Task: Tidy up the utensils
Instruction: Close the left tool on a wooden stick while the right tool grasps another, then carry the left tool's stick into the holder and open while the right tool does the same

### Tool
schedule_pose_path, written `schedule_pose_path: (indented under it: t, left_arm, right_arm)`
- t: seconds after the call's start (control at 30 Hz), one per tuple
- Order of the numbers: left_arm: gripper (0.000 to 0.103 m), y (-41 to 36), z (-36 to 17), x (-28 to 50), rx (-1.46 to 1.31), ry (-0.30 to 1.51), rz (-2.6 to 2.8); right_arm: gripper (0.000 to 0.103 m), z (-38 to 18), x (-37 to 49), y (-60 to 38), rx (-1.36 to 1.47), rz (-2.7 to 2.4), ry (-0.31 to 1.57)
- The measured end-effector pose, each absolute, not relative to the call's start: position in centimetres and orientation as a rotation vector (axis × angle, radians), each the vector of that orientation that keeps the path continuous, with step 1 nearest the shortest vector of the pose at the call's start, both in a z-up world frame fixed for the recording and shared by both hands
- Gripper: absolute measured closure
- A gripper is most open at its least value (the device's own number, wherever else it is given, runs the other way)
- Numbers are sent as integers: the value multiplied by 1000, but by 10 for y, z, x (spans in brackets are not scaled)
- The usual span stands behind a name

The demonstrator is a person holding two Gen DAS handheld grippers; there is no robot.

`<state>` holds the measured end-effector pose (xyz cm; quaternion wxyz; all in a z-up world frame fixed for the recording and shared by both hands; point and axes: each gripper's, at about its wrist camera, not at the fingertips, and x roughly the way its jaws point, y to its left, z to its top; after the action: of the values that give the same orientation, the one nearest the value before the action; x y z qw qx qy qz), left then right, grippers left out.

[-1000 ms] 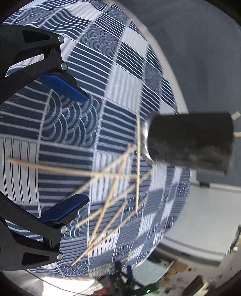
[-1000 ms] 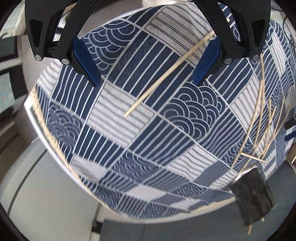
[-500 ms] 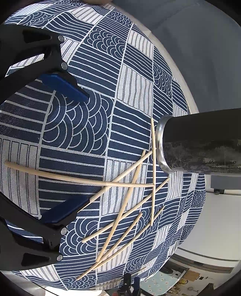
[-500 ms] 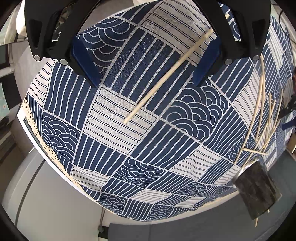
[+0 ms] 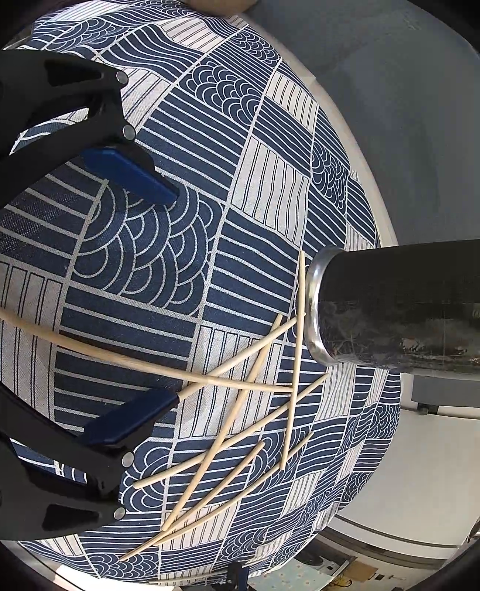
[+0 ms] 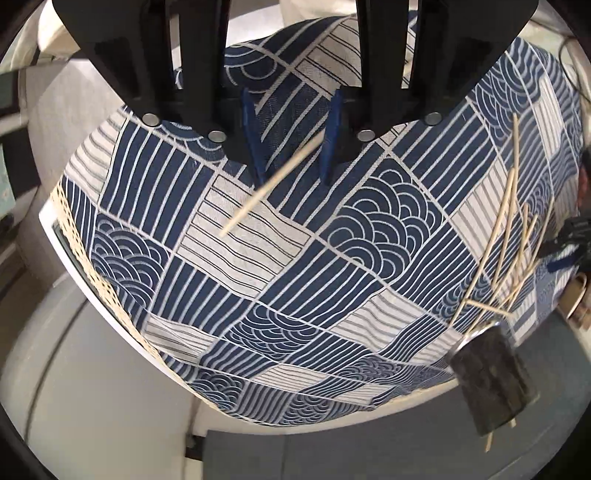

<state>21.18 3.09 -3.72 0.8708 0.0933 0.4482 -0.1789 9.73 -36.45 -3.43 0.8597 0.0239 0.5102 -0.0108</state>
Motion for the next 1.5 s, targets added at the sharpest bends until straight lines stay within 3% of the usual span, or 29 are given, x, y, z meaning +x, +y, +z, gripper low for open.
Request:
schedule_pose_path:
  t: [0.07,0.1,0.17,0.2,0.23,0.7,1.03,1.5]
  left_arm:
    - [14,31,-36,208,194,934,-374]
    - [25,31,-34,206,193,935,-375]
    - [61,33,-27,203,185,945,-374]
    - [92,36,-26,204,170,957,-369]
    - [95,40,-26,205,135,976,-366]
    - [98,90,-3,176,-191,937,-255]
    - [98,95,67,169,-269,665,-262]
    - [98,45,150,223,-229,243,-498]
  right_arm:
    - [98,-33,101,-368,60,-1,1079]
    - [98,-33,104,-374,99,24,1082]
    - [98,-33,108,-382,131,65,1066]
    - [98,-34,109,-383,138,81,1053]
    - [98,-35,111,-387,160,108,1033]
    - [98,4,137,-387,331,442,766]
    - [98,67,197,-322,338,681,555]
    - [98,158,274,-264,454,742,177]
